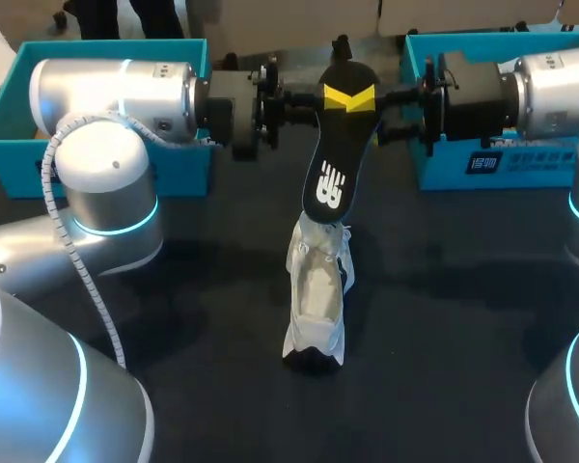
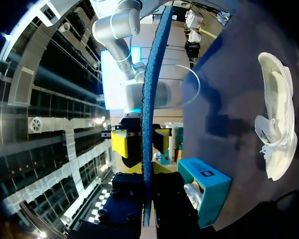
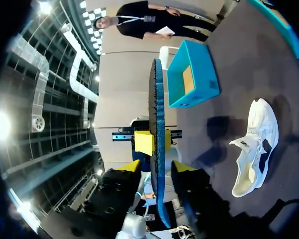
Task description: Take the shoe out of the shoebox, open the shoe tongue, remove and reinsert the insole, then place the shoe into the shoebox
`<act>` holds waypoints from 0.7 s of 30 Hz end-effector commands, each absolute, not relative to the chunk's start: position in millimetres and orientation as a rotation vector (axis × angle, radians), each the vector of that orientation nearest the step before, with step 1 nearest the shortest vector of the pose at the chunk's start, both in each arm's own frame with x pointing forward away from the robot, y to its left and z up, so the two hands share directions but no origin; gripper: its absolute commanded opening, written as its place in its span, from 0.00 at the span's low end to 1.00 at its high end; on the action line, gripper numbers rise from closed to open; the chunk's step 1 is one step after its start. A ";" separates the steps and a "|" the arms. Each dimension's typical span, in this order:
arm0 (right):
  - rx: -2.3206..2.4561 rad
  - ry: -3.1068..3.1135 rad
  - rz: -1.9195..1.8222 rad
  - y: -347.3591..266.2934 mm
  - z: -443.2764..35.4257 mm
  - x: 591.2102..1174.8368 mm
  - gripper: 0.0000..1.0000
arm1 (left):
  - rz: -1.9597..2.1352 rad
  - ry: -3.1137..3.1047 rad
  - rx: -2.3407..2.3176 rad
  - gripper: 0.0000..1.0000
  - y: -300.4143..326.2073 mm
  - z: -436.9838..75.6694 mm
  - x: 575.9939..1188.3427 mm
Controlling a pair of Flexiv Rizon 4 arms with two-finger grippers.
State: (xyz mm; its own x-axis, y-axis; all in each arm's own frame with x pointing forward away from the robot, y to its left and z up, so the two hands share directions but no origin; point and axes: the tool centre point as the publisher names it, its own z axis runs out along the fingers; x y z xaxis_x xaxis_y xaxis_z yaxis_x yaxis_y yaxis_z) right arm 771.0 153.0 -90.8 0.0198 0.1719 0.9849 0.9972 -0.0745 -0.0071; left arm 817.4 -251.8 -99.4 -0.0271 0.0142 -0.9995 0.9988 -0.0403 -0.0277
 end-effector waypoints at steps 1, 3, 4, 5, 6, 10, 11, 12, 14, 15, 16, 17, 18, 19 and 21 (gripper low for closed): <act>-1.402 -1.318 -1.175 144.0 -88.8 763.5 1.00 | -1.255 1.235 1.236 0.00 -247.9 -102.5 810.3; -1.402 -1.335 -1.190 139.1 -89.6 760.2 1.00 | -1.265 1.247 1.234 0.00 -246.8 -102.7 807.0; -1.400 -1.342 -1.196 136.3 -90.5 758.6 1.00 | -1.268 1.250 1.236 0.00 -246.0 -103.2 805.0; -1.403 -1.348 -1.203 134.3 -91.3 757.6 1.00 | -1.283 1.270 1.221 0.00 -245.5 -103.9 804.3; -1.408 -1.358 -1.216 130.4 -92.4 755.7 1.00 | -1.299 1.292 1.205 0.00 -244.8 -104.7 803.1; -1.440 -1.413 -1.232 118.9 -95.3 751.0 1.00 | -1.354 1.326 1.185 0.00 -241.8 -109.0 796.9; -1.447 -1.432 -1.239 116.3 -95.2 749.9 1.00 | -1.364 1.339 1.178 0.00 -241.2 -109.5 795.2; -1.460 -1.447 -1.235 113.8 -95.3 748.7 1.00 | -1.368 1.347 1.176 0.00 -240.6 -110.4 793.8; -1.478 -1.486 -1.234 109.1 -95.2 746.4 1.00 | -1.389 1.378 1.153 0.00 -239.7 -112.5 790.9; -1.482 -1.501 -1.241 106.7 -95.3 745.4 1.00 | -1.399 1.395 1.138 0.00 -239.0 -112.8 788.7; -1.486 -1.518 -1.243 104.1 -95.1 744.1 1.00 | -1.412 1.415 1.124 0.00 -238.2 -113.5 786.4; -1.493 -1.535 -1.239 101.9 -95.1 743.0 1.00 | -1.427 1.435 1.109 0.00 -237.1 -114.6 783.8; -1.494 -1.564 -1.238 99.2 -95.0 741.5 1.00 | -1.431 1.444 1.102 0.00 -235.3 -116.3 780.4; -1.494 -1.582 -1.243 97.5 -94.3 740.4 1.00 | -1.438 1.458 1.103 0.00 -233.6 -118.5 777.6; -1.489 -1.624 -1.244 94.7 -93.0 738.7 1.00 | -1.455 1.489 1.070 0.00 -230.3 -121.6 772.3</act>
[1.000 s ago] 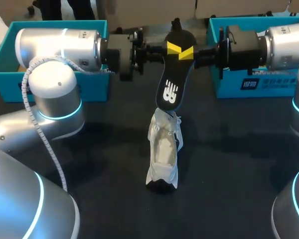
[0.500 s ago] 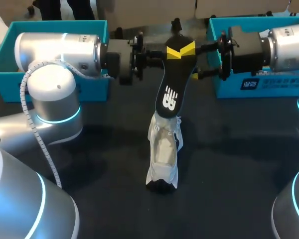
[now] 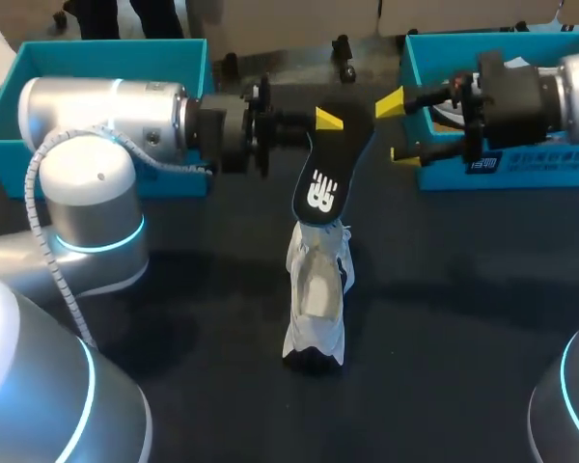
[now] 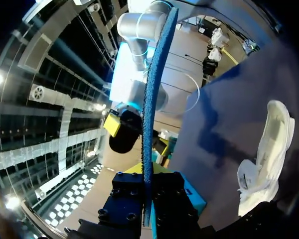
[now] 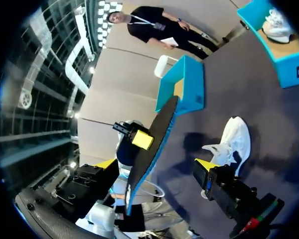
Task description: Take the shoe out of the shoebox, open the shoe tongue, remove and reinsert the insole, then place the shoe into the shoebox
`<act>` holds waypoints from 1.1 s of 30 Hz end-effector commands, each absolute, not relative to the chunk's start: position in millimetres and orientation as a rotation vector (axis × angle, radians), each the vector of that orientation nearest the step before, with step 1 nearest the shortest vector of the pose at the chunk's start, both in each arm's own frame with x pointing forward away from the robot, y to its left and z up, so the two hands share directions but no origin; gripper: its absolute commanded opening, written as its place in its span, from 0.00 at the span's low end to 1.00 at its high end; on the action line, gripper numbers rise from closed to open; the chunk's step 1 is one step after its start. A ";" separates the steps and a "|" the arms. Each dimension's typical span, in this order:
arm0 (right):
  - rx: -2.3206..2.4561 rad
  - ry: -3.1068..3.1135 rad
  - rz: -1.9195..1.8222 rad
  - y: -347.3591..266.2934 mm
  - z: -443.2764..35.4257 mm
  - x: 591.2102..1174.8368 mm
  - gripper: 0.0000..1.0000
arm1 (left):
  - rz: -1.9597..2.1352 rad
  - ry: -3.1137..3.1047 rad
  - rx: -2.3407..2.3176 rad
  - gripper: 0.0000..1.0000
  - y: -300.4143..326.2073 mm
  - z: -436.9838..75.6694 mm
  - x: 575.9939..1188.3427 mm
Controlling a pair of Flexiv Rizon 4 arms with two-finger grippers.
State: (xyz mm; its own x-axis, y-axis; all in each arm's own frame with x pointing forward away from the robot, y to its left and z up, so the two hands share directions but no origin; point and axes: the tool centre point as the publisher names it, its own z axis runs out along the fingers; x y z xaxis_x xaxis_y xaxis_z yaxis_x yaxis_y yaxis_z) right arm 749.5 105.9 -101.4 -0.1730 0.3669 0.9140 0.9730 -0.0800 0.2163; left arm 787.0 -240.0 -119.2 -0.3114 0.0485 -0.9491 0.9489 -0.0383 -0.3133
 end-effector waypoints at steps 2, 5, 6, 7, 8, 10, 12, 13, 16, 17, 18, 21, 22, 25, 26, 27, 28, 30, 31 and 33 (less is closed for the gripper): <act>-1.475 -1.679 -1.238 93.3 -91.5 736.9 1.00 | -1.475 1.523 1.037 0.00 -226.8 -125.2 766.7; -1.466 -1.766 -1.238 92.2 -90.5 733.7 1.00 | -1.492 1.548 1.043 0.00 -220.8 -130.5 756.9; -1.474 -1.794 -1.228 92.4 -90.3 733.1 1.00 | -1.502 1.568 1.022 0.00 -219.4 -131.4 754.4; -1.493 -1.803 -1.244 92.1 -90.7 732.6 1.00 | -1.500 1.577 1.012 0.00 -218.2 -132.4 752.9; -1.493 -1.803 -1.244 92.1 -90.7 732.6 1.00 | -1.504 1.585 1.006 0.00 -217.0 -133.4 751.2; -1.493 -1.803 -1.244 92.1 -90.7 732.6 1.00 | -1.532 1.587 0.981 0.00 -216.1 -133.9 748.4; -1.493 -1.803 -1.244 92.1 -90.7 732.6 1.00 | -1.542 1.586 0.979 0.00 -216.3 -132.7 747.3; -1.493 -1.803 -1.244 92.1 -90.7 732.6 1.00 | -1.542 1.586 0.979 0.00 -216.3 -132.7 747.3; -1.493 -1.803 -1.244 92.1 -90.7 732.6 1.00 | -1.542 1.586 0.979 0.00 -216.3 -132.7 747.3; -1.493 -1.803 -1.244 92.1 -90.7 732.6 1.00 | -1.542 1.586 0.979 0.00 -216.3 -132.7 747.3; -1.493 -1.803 -1.244 92.1 -90.7 732.6 1.00 | -1.542 1.586 0.979 0.00 -216.3 -132.7 747.3; -1.493 -1.803 -1.244 92.1 -90.7 732.6 1.00 | -1.542 1.586 0.979 0.00 -216.3 -132.7 747.3; -1.493 -1.803 -1.244 92.1 -90.7 732.6 1.00 | -1.542 1.586 0.979 0.00 -216.3 -132.7 747.3; -1.493 -1.803 -1.244 92.1 -90.7 732.6 1.00 | -1.542 1.586 0.979 0.00 -216.3 -132.7 747.3; -1.493 -1.803 -1.244 92.1 -90.7 732.6 1.00 | -1.542 1.586 0.979 0.00 -216.3 -132.7 747.3; -1.493 -1.803 -1.244 92.1 -90.7 732.6 1.00 | -1.542 1.586 0.979 0.00 -216.3 -132.7 747.3; -1.493 -1.803 -1.244 92.1 -90.7 732.6 1.00 | -1.542 1.586 0.979 0.00 -216.3 -132.7 747.3; -1.493 -1.803 -1.244 92.1 -90.7 732.6 1.00 | -1.542 1.586 0.979 0.00 -216.3 -132.7 747.3; -1.493 -1.803 -1.244 92.1 -90.7 732.6 1.00 | -1.542 1.586 0.979 0.00 -216.3 -132.7 747.3; -1.493 -1.803 -1.244 92.1 -90.7 732.6 1.00 | -1.542 1.586 0.979 0.00 -216.3 -132.7 747.3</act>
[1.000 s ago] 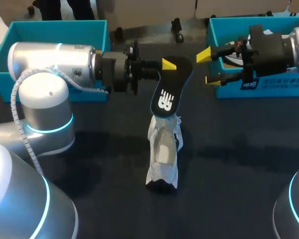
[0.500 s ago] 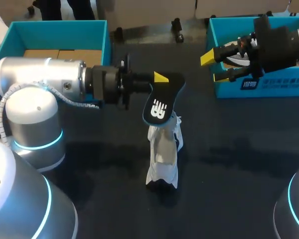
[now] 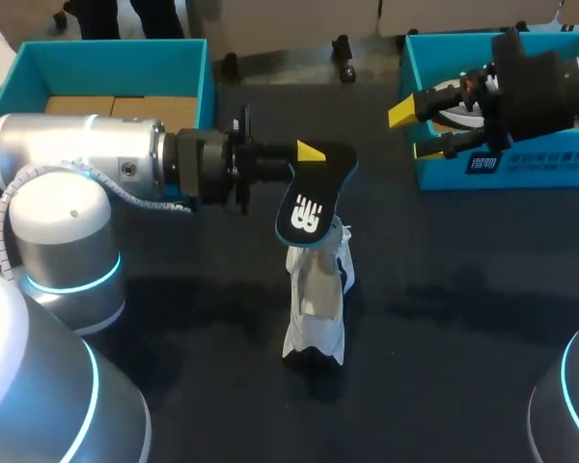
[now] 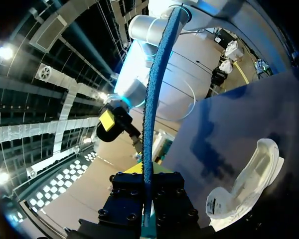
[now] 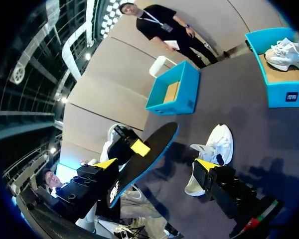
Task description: Take the shoe out of the shoebox, open the shoe tongue, remove and reinsert the insole, then place the shoe into the shoebox
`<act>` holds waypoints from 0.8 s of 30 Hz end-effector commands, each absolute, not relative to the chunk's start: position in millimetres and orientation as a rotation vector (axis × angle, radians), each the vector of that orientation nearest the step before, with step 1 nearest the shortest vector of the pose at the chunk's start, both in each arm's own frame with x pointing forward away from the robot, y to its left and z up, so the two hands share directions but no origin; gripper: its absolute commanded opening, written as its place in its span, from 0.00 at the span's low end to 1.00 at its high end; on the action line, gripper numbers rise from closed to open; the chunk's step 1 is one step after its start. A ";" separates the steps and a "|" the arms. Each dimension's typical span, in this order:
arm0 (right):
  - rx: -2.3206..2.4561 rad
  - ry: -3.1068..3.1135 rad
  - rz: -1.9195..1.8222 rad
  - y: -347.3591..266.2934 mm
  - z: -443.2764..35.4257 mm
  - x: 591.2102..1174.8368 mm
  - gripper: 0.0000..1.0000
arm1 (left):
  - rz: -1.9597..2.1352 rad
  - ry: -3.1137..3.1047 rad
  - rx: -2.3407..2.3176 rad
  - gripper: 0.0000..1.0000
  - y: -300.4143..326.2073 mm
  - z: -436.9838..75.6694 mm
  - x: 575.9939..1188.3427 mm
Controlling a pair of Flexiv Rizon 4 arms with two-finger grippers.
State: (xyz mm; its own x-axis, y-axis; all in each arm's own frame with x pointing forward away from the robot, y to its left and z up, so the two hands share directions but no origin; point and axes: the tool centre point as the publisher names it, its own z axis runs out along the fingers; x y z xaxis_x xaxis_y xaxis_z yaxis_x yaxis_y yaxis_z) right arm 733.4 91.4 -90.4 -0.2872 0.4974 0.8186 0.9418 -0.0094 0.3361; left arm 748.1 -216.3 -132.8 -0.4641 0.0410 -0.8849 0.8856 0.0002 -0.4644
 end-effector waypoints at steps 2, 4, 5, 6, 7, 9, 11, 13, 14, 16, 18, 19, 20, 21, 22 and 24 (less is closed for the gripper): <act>-1.493 -1.803 -1.244 92.1 -90.7 732.6 1.00 | -1.542 1.586 0.979 0.00 -216.3 -132.7 747.3; -1.489 -1.839 -1.213 92.4 -89.8 733.2 1.00 | -1.558 1.604 0.977 0.00 -215.6 -133.3 750.5; -1.488 -1.889 -1.206 92.9 -88.5 732.8 1.00 | -1.582 1.598 0.975 0.00 -214.9 -132.8 751.9; -1.481 -1.913 -1.163 93.6 -87.3 732.2 1.00 | -1.603 1.609 0.975 0.00 -214.2 -132.0 753.3; -1.485 -1.938 -1.155 93.9 -87.9 732.3 1.00 | -1.631 1.612 0.973 0.00 -213.9 -132.0 754.2; -1.461 -2.018 -1.136 95.7 -88.6 732.1 1.00 | -1.659 1.633 0.969 0.00 -213.3 -132.3 756.8; -1.432 -2.092 -1.128 97.3 -89.1 731.8 1.00 | -1.683 1.633 0.966 0.00 -212.9 -133.1 757.6; -1.374 -2.181 -1.117 98.4 -90.2 732.4 1.00 | -1.706 1.652 0.971 0.00 -211.9 -134.5 758.4; -1.380 -2.198 -1.101 98.2 -91.7 733.2 1.00 | -1.719 1.652 0.971 0.00 -211.1 -133.7 757.9; -1.311 -2.282 -1.078 99.3 -93.2 734.6 1.00 | -1.738 1.671 0.967 0.00 -209.8 -132.6 756.9; -1.261 -2.366 -1.058 100.7 -95.4 735.7 1.00 | -1.748 1.676 0.964 0.00 -208.5 -131.1 755.0; -1.247 -2.386 -1.051 102.1 -96.7 736.2 1.00 | -1.755 1.677 0.959 0.00 -208.0 -130.6 754.3; -1.215 -2.417 -1.053 102.6 -98.2 736.3 1.00 | -1.758 1.677 0.952 0.00 -207.4 -130.2 753.9; -1.177 -2.452 -1.040 104.8 -99.1 736.0 1.00 | -1.771 1.681 0.947 0.00 -206.8 -129.9 753.7; -1.162 -2.468 -1.026 105.8 -100.0 735.7 1.00 | -1.773 1.683 0.945 0.00 -206.6 -129.7 753.5; -1.096 -2.531 -1.015 107.3 -100.8 734.3 1.00 | -1.780 1.699 0.934 0.00 -206.4 -129.0 753.0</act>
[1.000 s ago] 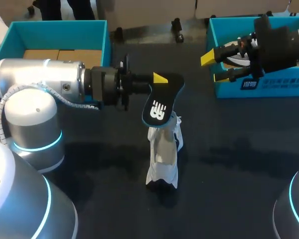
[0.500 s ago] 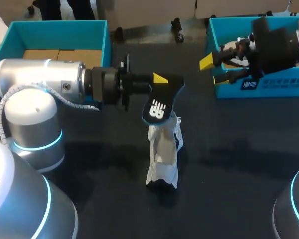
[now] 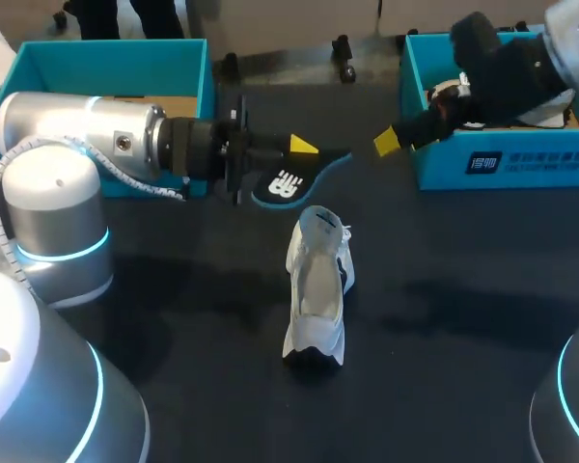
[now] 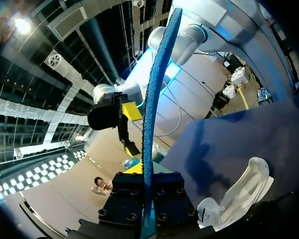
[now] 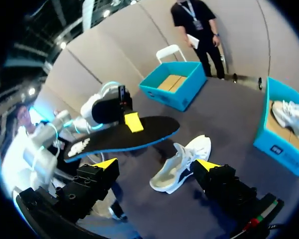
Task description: Take the shoe out of the shoebox, open the shoe tongue, remove and reinsert the insole, then place the shoe into the shoebox
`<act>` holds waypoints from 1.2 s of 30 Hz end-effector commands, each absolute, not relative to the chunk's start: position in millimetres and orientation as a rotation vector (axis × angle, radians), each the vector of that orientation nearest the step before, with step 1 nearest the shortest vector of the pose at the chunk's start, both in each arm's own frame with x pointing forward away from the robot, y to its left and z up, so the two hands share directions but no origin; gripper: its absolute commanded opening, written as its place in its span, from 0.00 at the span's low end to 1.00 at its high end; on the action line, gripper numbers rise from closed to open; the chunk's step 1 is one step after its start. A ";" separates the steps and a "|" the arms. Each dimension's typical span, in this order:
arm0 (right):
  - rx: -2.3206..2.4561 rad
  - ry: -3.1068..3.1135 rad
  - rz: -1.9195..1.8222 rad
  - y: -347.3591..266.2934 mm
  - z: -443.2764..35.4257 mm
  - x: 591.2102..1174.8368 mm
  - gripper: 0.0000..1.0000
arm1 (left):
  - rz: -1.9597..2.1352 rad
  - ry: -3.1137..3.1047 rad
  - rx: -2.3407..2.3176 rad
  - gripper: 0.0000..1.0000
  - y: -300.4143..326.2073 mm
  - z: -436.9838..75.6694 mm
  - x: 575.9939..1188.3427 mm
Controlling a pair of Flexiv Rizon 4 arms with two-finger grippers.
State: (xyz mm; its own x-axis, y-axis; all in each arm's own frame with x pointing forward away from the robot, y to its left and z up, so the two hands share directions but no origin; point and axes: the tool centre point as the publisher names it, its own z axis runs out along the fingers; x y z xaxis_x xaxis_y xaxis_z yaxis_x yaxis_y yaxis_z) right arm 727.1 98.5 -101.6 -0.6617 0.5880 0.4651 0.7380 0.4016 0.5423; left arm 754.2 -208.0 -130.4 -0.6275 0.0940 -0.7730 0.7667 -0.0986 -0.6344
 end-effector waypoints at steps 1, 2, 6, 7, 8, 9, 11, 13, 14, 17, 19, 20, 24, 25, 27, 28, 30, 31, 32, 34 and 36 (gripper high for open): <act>-1.080 -2.556 -1.004 107.8 -101.3 733.5 1.00 | -1.781 1.699 0.934 0.00 -206.3 -128.0 752.3; -1.042 -2.584 -0.994 108.2 -101.5 732.2 1.00 | -1.783 1.703 0.933 0.00 -206.0 -127.1 751.2; -0.980 -2.627 -0.949 109.3 -101.7 726.7 1.00 | -1.802 1.717 0.930 0.00 -204.7 -124.1 746.6; -0.980 -2.627 -0.949 109.3 -101.7 726.7 1.00 | -1.805 1.719 0.930 0.00 -204.4 -123.9 745.9; -0.980 -2.627 -0.949 109.3 -101.7 726.7 1.00 | -1.807 1.720 0.930 0.00 -204.2 -123.9 745.7; -0.980 -2.627 -0.949 109.3 -101.7 726.7 1.00 | -1.807 1.721 0.929 0.00 -203.6 -124.0 745.4; -0.980 -2.627 -0.949 109.3 -101.7 726.7 1.00 | -1.808 1.733 0.922 0.00 -202.0 -124.9 745.2; -0.980 -2.627 -0.949 109.3 -101.7 726.7 1.00 | -1.810 1.743 0.918 0.00 -200.3 -126.0 744.0; -0.980 -2.627 -0.949 109.3 -101.7 726.7 1.00 | -1.808 1.755 0.920 0.00 -199.8 -126.6 742.7; -0.980 -2.627 -0.949 109.3 -101.7 726.7 1.00 | -1.809 1.770 0.926 0.00 -198.2 -128.6 738.4; -0.980 -2.627 -0.949 109.3 -101.7 726.7 1.00 | -1.811 1.779 0.925 0.00 -197.3 -129.8 735.3; -0.980 -2.627 -0.949 109.3 -101.7 726.7 1.00 | -1.815 1.782 0.923 0.00 -196.9 -130.4 733.2; -0.975 -2.695 -0.993 103.9 -108.4 721.4 1.00 | -1.827 1.787 0.905 0.00 -193.3 -132.3 723.9; -0.971 -2.723 -0.991 101.8 -112.1 718.8 1.00 | -1.829 1.783 0.893 0.00 -192.2 -132.7 722.4; -0.961 -2.786 -0.976 99.2 -119.7 713.7 1.00 | -1.839 1.782 0.871 0.00 -189.8 -133.0 720.1; -0.929 -2.819 -0.964 99.2 -122.9 711.7 1.00 | -1.840 1.780 0.855 0.00 -188.7 -133.3 719.3; -0.933 -2.858 -0.969 98.8 -129.1 705.0 1.00 | -1.855 1.776 0.838 0.00 -186.6 -134.1 716.9; -0.923 -2.877 -0.973 99.3 -132.4 701.7 1.00 | -1.856 1.775 0.835 0.00 -186.3 -135.1 715.6; -0.921 -2.897 -0.974 99.3 -136.1 697.5 1.00 | -1.857 1.774 0.835 0.00 -186.0 -137.5 713.7; -0.906 -2.921 -0.987 100.6 -141.5 691.9 1.00 | -1.866 1.770 0.822 0.00 -185.6 -140.7 712.4; -0.882 -2.951 -0.993 101.3 -146.7 687.4 1.00 | -1.862 1.760 0.812 0.00 -185.5 -144.1 711.7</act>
